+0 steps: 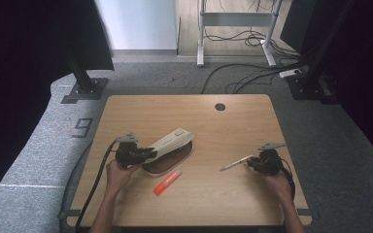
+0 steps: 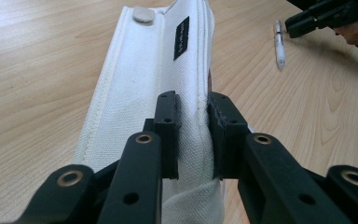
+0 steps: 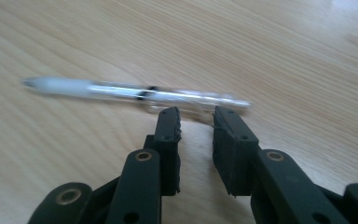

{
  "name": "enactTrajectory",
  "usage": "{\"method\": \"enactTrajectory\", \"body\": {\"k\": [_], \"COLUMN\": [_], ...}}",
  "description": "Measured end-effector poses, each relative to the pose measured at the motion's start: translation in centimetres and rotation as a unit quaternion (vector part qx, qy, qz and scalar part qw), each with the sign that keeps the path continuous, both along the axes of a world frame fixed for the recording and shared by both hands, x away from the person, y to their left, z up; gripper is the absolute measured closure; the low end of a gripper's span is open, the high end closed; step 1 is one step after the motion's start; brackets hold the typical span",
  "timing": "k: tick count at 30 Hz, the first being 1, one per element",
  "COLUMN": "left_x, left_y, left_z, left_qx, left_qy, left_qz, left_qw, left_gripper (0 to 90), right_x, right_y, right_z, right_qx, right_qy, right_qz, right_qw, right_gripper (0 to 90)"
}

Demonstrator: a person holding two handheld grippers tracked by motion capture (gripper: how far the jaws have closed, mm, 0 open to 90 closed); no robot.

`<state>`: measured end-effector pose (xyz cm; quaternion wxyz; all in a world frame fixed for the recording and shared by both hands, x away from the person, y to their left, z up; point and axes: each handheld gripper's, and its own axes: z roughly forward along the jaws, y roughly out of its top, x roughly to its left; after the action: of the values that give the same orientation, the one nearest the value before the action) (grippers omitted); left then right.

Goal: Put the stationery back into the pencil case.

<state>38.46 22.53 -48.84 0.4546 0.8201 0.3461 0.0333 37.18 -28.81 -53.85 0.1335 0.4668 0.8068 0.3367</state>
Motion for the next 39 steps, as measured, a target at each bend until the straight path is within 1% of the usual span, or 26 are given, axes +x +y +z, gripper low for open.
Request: {"method": "enactTrajectory", "body": {"k": [2,4,5,8,9,10,11,12,13,14,15,18,20,21,22,23,26,27,30,31,34,35,36,37,38,39], "left_x": [0.0,0.0,0.0,0.0,0.0,0.0,0.0,0.0,0.0,0.0,0.0,0.0,0.0,0.0,0.0,0.0,0.0,0.0,0.0,0.0,-0.1,-0.1,-0.1,-0.1,-0.1,-0.1], "left_y": [0.0,0.0,0.0,0.0,0.0,0.0,0.0,0.0,0.0,0.0,0.0,0.0,0.0,0.0,0.0,0.0,0.0,0.0,-0.1,-0.1,-0.1,-0.1,-0.1,-0.1,-0.1,-0.1], "left_z": [0.0,0.0,0.0,0.0,0.0,0.0,0.0,0.0,0.0,0.0,0.0,0.0,0.0,0.0,0.0,0.0,0.0,0.0,0.0,0.0,0.0,0.0,0.0,0.0,0.0,0.0], "left_qx": [-0.001,-0.001,-0.001,-0.001,-0.002,-0.002,-0.002,-0.001,-0.001,-0.001,-0.001,-0.001,-0.002,-0.002,-0.002,-0.001,-0.001,0.0,0.0,0.0,0.0,0.001,0.001,0.001,0.001,0.001], "left_qy": [0.0,0.001,0.001,0.001,0.001,0.001,0.001,0.001,0.001,0.001,0.001,0.001,0.002,0.002,0.002,0.001,0.001,0.001,0.002,0.002,0.001,0.001,0.001,0.001,0.001,0.001], "left_qz": [0.0,0.0,0.0,0.0,0.0,0.0,0.0,-0.001,-0.001,-0.001,-0.001,-0.002,-0.002,-0.002,-0.002,-0.002,-0.002,-0.002,-0.002,-0.002,-0.003,-0.003,-0.003,-0.003,-0.004,-0.004], "left_qw": [1.0,1.0,1.0,1.0,1.0,1.0,1.0,1.0,1.0,1.0,1.0,1.0,1.0,1.0,1.0,1.0,1.0,1.0,1.0,1.0,1.0,1.0,1.0,1.0,1.0,1.0], "left_gripper": [74.6,74.6,74.6,74.6,74.6,74.6,74.6,74.6,74.5,74.5,74.5,74.5,74.5,74.5,74.5,74.5,74.5,74.5,74.4,74.4,74.4,74.4,74.4,74.4,74.4,74.4], "right_x": [0.3,0.6,1.1,1.6,2.2,2.2,2.8,2.8,3.5,3.5,4.0,3.9,3.5,3.1,3.1,2.7,2.4,2.0,1.6,1.2,0.9,0.7,0.7,0.5,0.3,0.1], "right_y": [-0.3,-0.3,-0.1,0.3,0.8,0.8,1.3,1.3,2.0,2.0,2.6,3.0,3.3,3.6,3.6,3.9,4.4,4.9,5.5,6.0,6.4,6.9,6.9,7.0,7.1,7.1], "right_z": [-0.2,-0.2,-0.2,-0.3,-0.3,-0.3,-0.3,-0.3,-0.2,-0.2,-0.1,0.2,0.5,0.8,0.8,1.0,1.1,1.1,1.0,0.8,0.6,0.3,0.3,0.2,0.2,0.3], "right_qx": [0.01,0.007,0.007,0.006,0.006,0.006,0.002,0.002,-0.003,-0.003,-0.013,-0.013,-0.01,-0.015,-0.015,-0.015,-0.012,-0.014,-0.022,-0.028,-0.035,-0.041,-0.041,-0.048,-0.05,-0.048], "right_qy": [-0.003,-0.006,-0.008,-0.011,-0.014,-0.014,-0.015,-0.015,-0.014,-0.014,-0.014,-0.017,-0.022,-0.025,-0.025,-0.022,-0.02,-0.016,-0.014,-0.01,-0.008,-0.005,-0.005,-0.003,-0.005,-0.004], "right_qz": [-0.005,-0.011,-0.011,-0.011,-0.011,-0.011,-0.008,-0.008,-0.004,-0.004,-0.001,0.003,0.004,0.012,0.012,0.013,0.015,0.021,0.021,0.022,0.022,0.024,0.024,0.024,0.023,0.024], "right_qw": [0.9999,0.9999,0.9999,0.9999,0.9998,0.9998,0.9999,0.9999,0.9999,0.9999,0.9998,0.9998,0.9997,0.9995,0.9995,0.9996,0.9996,0.9996,0.9994,0.9993,0.9991,0.9989,0.9989,0.9986,0.9985,0.9986], "right_gripper": [70.9,70.9,70.8,70.2,69.2,69.2,68.6,68.6,68.0,68.0,66.4,63.9,60.6,57.5,57.5,54.2,51.1,48.7,46.7,45.5,45.2,46.2,46.2,47.7,51.1,58.2]}}
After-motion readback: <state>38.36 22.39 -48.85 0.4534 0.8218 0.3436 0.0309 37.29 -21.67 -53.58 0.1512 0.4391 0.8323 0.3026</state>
